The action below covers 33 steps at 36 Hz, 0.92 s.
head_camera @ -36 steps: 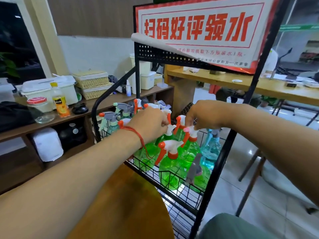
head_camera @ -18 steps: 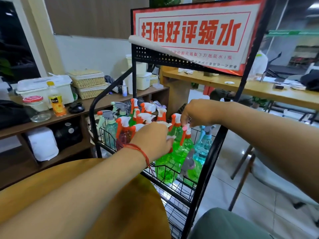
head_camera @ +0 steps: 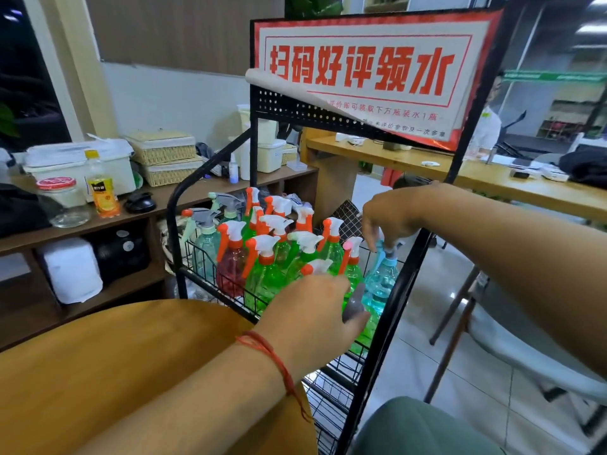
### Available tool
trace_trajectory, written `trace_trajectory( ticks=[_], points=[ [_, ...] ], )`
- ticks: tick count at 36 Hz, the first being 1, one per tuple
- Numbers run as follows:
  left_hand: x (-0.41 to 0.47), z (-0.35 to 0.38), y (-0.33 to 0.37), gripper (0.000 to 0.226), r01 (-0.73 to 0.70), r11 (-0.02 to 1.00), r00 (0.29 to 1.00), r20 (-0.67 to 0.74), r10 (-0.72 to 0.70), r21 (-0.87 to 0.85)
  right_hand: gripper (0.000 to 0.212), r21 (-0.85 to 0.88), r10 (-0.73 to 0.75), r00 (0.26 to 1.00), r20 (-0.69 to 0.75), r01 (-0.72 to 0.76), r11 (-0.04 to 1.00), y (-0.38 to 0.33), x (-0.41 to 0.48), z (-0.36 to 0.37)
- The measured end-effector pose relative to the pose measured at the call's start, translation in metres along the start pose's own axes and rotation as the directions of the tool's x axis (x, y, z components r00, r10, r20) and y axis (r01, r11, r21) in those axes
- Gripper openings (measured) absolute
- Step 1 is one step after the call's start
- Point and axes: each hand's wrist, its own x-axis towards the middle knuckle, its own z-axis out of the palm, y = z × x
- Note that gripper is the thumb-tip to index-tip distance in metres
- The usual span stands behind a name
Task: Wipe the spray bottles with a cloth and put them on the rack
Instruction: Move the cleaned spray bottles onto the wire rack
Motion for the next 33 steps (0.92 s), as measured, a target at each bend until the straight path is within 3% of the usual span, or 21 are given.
trace_trajectory(
  ticks=[9,14,17,22,28,33],
  points=[
    [-0.003,0.015,-0.006,0.043,-0.006,0.997,1.000,-0.010,0.005,-0.078,0.013,0.038,-0.005,0.996,0.089,0.002,0.999,0.000,-0.001,0.002],
    [-0.004,0.011,-0.003,0.044,-0.005,0.997,1.000,-0.021,0.003,-0.077,0.026,0.034,0.014,0.992,0.124,-0.019,0.999,0.002,0.000,-0.002],
    [-0.005,-0.005,-0.010,0.051,-0.017,0.998,0.995,-0.097,0.011,-0.066,0.040,0.076,0.004,1.000,0.010,-0.004,0.997,0.004,-0.005,-0.017],
    [0.009,-0.044,-0.055,0.022,0.086,0.986,0.956,-0.268,-0.122,-0.140,0.036,0.166,-0.034,0.960,-0.279,0.082,0.983,-0.011,0.004,-0.037],
    [0.033,-0.065,-0.109,0.029,0.233,0.971,0.942,-0.237,-0.238,-0.050,0.052,0.028,-0.103,0.946,-0.307,0.117,0.993,-0.033,0.042,-0.025],
    [0.042,-0.057,-0.117,0.040,0.183,0.980,0.962,-0.220,-0.163,0.074,0.040,-0.065,-0.120,0.927,-0.356,0.103,0.993,-0.032,0.062,-0.014]
  ],
)
